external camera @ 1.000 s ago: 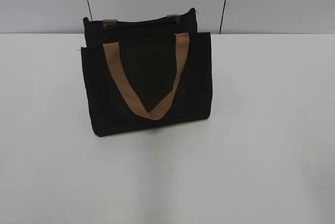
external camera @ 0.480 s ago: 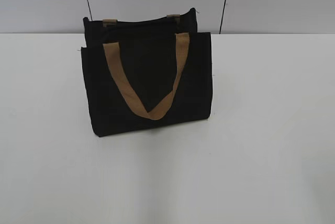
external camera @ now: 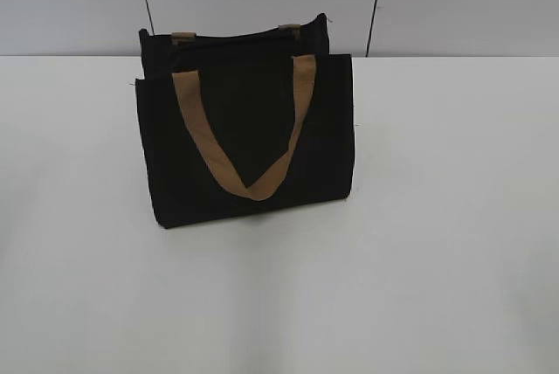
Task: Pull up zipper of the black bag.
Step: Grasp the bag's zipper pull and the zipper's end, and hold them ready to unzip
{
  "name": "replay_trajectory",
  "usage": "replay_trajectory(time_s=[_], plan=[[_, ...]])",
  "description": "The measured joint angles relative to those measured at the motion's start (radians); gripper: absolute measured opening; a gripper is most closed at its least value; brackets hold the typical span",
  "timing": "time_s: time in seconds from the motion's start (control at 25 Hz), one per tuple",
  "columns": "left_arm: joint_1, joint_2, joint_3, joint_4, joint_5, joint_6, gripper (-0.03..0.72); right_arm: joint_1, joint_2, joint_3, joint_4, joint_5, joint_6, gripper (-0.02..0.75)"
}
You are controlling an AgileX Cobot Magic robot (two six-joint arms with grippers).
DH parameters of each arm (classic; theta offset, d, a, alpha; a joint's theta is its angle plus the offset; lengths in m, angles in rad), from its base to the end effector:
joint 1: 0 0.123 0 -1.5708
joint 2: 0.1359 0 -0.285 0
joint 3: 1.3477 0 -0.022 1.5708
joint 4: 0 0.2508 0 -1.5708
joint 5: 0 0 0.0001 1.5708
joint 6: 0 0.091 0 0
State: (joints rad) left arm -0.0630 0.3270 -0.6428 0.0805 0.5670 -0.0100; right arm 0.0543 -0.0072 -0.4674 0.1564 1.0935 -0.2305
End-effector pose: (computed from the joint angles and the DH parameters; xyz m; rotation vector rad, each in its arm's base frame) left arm 0.0569 0.0004 0.3541 0.0730 1.7318 0.0337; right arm -0.0049 0.0123 0.2664 -0.3049 2.0706 0.0827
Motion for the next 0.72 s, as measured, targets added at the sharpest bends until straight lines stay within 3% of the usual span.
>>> replay_trajectory(time_s=[0.36,0.72], plan=[[-0.046,0.458,0.240,-0.100,-0.756,0.003,0.543,0.000,0.000,0.000,0.000,0.000,0.000,0.468],[-0.142,1.013,0.265,-0.094,-1.225,0.001,0.543,0.000,0.000,0.000,0.001,0.000,0.000,0.468]])
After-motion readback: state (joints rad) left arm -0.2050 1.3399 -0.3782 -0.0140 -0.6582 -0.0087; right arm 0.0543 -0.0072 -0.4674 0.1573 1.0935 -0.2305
